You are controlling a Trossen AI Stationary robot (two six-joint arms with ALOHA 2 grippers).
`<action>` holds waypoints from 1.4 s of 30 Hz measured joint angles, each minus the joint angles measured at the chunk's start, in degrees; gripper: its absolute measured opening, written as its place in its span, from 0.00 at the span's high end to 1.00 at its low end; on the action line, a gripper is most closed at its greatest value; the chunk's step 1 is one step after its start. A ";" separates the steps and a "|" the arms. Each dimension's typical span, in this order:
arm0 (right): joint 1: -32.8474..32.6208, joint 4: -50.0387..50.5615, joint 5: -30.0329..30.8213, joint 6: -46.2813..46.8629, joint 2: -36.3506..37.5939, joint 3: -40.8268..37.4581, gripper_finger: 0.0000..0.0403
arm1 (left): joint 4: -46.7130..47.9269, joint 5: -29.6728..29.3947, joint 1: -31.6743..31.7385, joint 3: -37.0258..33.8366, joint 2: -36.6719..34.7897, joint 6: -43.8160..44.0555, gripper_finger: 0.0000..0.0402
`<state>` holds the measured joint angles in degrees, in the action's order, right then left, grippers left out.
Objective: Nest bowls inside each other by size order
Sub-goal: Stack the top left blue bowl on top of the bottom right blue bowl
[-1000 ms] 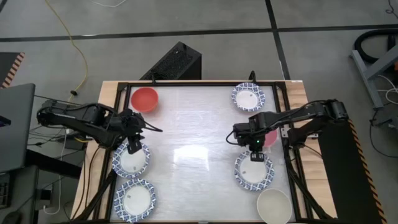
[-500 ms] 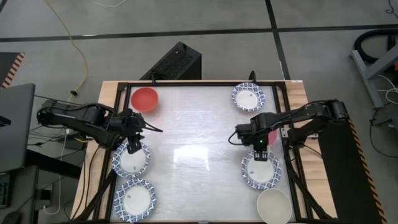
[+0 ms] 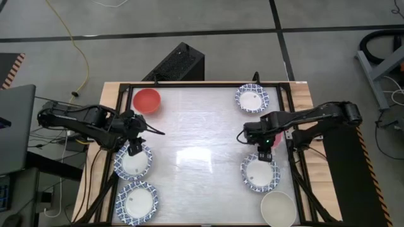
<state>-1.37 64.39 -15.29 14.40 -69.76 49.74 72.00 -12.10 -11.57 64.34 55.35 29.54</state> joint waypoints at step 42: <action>-0.15 -6.67 3.37 17.08 19.04 0.02 0.66 | -11.92 15.76 14.36 -23.74 6.44 -22.62 0.44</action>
<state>-1.52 57.72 -11.92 31.48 -50.72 49.76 60.09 3.65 2.79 40.60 61.79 6.92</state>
